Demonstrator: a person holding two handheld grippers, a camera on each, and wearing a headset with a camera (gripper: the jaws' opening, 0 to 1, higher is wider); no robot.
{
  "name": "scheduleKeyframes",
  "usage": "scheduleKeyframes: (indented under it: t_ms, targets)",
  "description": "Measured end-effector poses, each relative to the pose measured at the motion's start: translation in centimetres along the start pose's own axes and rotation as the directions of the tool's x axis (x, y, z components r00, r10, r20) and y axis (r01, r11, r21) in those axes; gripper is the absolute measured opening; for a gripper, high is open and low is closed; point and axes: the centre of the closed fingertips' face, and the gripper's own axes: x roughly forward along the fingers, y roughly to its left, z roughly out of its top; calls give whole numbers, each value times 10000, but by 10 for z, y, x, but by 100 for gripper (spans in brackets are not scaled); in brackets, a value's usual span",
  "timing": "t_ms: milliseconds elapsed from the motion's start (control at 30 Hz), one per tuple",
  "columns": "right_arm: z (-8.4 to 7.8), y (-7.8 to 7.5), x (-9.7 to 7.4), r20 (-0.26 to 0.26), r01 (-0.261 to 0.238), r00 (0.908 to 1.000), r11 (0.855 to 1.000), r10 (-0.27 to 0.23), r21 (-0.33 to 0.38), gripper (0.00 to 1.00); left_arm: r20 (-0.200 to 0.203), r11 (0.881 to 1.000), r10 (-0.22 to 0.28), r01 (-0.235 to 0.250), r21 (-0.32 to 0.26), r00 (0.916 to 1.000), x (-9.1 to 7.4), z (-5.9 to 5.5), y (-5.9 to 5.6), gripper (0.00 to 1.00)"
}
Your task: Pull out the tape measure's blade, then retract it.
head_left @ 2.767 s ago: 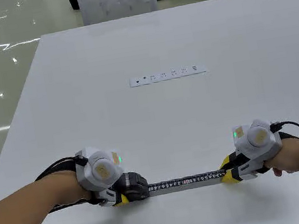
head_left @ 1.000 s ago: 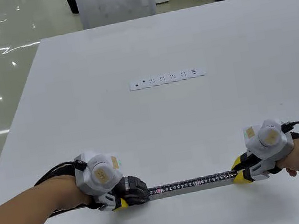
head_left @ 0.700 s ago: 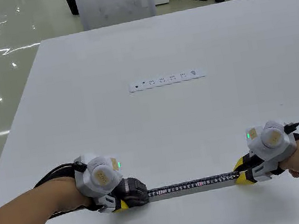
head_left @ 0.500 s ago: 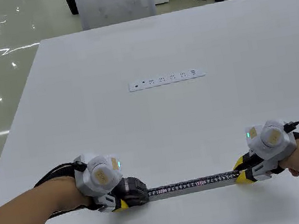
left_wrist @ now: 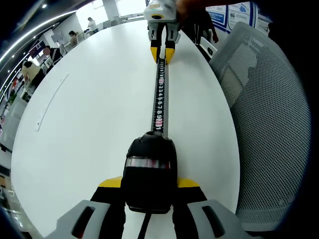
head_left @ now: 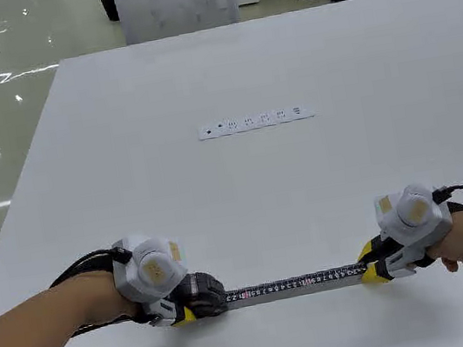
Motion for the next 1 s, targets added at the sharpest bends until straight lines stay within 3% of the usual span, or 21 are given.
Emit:
scheduleKeyframes:
  t_ms: [233,300,400,500,533,633,767,867,933,1000]
  targets:
    - [-1,0,0,-170,-22,9999,9998,26,210,13,48,10000,-23,23,18,10000,0,1,0,34]
    - [0,0,1,-410,-31,9992,10000,33,50,14,79,9990,-63,59,445,9999,0,3,0,35]
    - [1,1,2,-909,-43,9959,9999,31,-134,15,34,9995,-16,14,327,10000,1,2,1,35]
    - [0,1,2,-1015,-33,9948,9998,13,-198,15,5,9996,223,-223,159,9998,-2,0,5,39]
    - [-1,1,1,-1002,-19,9950,9997,-3,-223,16,176,9972,649,-642,-393,9977,-4,1,11,42]
    - [0,3,1,-849,80,9964,9997,-61,221,17,842,9819,1146,-1000,-1608,9898,-13,9,21,61]
    - [0,0,-3,-605,648,9962,9969,-621,437,23,926,9507,1609,-1292,-2818,9826,-24,0,27,71]
    - [-1,-2,-8,-320,1094,9937,9907,-1071,811,34,1364,9097,1979,-1301,-3944,9707,-30,-8,25,86]
    - [-3,-3,-13,-190,1357,9907,9862,-1345,949,41,1594,8892,2165,-1272,-4396,9632,-33,-13,23,95]
    - [-4,-4,-20,60,1728,9846,9777,-1748,1191,46,1823,8540,2453,-1233,-5055,9522,-37,-20,20,100]
